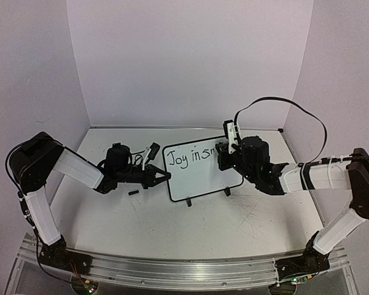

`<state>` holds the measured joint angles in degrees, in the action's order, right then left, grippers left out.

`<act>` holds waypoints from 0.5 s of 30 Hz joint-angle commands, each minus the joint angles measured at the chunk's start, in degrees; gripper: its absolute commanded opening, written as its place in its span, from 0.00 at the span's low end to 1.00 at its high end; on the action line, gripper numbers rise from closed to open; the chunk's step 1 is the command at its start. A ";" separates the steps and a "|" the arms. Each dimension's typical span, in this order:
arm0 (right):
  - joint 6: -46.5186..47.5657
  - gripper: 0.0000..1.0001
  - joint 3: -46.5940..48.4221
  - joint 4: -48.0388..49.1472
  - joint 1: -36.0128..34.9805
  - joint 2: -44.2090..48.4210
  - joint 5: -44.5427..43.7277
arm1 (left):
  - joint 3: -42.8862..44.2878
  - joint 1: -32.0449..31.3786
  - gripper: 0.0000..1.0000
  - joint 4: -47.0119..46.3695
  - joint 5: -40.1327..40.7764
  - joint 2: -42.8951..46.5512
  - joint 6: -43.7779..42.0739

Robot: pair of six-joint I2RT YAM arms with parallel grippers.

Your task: Write a sentence on the whiteboard

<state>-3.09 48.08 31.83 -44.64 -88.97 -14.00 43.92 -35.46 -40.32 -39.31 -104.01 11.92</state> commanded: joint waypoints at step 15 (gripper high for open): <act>-0.20 0.00 1.52 0.59 0.41 -0.16 -0.74 | 1.17 0.22 0.00 2.94 2.46 0.64 -3.49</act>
<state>-4.05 46.61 31.64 -44.66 -88.99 -13.83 43.92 -35.46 -40.10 -39.27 -104.01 11.95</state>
